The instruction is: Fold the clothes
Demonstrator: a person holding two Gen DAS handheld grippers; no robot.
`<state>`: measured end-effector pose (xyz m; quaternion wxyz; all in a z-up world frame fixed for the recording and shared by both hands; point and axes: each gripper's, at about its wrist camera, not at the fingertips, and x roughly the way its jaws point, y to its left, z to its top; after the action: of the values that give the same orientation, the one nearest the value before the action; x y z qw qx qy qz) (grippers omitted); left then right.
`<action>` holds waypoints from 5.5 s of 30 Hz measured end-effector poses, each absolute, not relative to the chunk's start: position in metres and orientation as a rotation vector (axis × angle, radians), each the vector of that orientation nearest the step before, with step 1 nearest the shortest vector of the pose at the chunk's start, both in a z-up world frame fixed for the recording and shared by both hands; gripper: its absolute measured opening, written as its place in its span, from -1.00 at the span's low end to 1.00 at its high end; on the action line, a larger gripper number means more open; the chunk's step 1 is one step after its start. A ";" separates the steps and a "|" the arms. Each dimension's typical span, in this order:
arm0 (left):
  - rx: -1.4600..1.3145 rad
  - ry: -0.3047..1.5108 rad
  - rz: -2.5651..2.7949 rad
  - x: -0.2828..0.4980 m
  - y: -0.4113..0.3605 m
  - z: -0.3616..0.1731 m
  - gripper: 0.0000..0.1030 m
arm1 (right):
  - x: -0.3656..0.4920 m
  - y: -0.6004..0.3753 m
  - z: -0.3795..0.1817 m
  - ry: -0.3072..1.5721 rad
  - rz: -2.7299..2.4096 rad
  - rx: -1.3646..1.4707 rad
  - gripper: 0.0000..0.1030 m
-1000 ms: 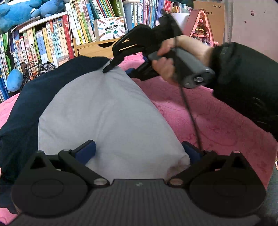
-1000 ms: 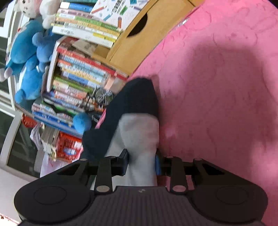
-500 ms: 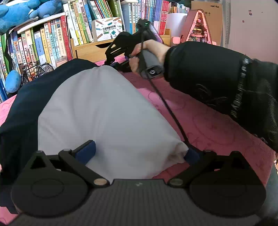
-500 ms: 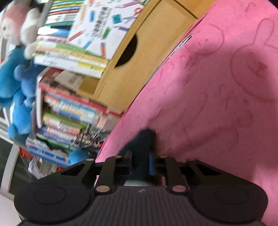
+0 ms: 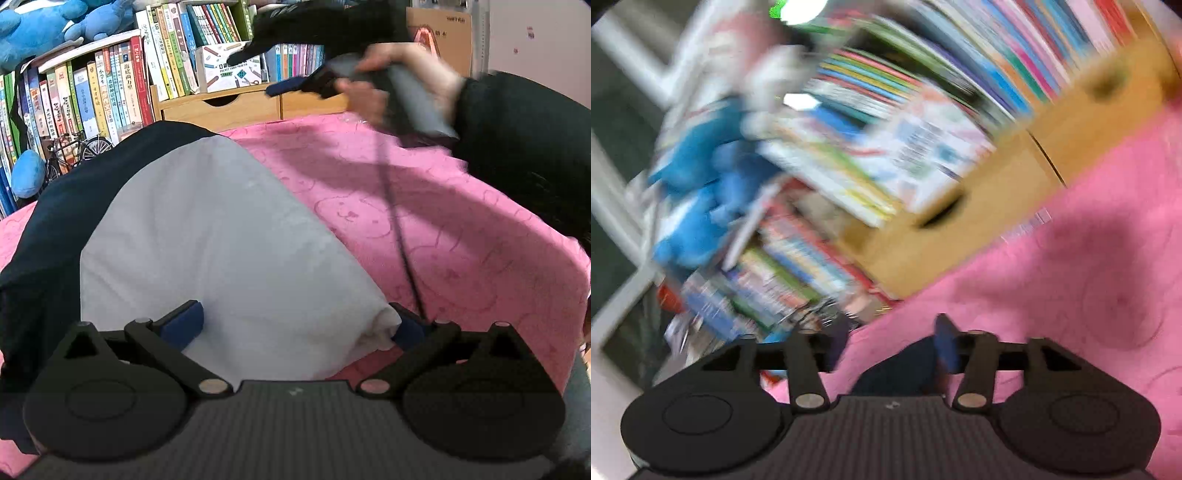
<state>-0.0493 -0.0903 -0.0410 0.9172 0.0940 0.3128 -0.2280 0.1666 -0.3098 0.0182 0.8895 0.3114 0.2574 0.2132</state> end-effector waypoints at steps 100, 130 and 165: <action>0.083 0.831 -0.249 0.058 0.122 -0.006 1.00 | -0.139 0.003 -0.048 0.110 0.415 -1.084 -0.08; 0.091 0.862 -0.271 0.083 0.124 -0.013 1.00 | -0.144 0.016 -0.061 0.004 0.646 -1.144 -0.88; 0.095 0.836 -0.252 0.083 0.121 -0.019 1.00 | -0.143 0.019 -0.048 0.107 0.713 -1.010 -0.82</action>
<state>0.0825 0.1212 -0.0186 0.9051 0.0458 0.4046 -0.1220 -0.1431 0.0191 -0.0482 0.8137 -0.4732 0.0500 0.3340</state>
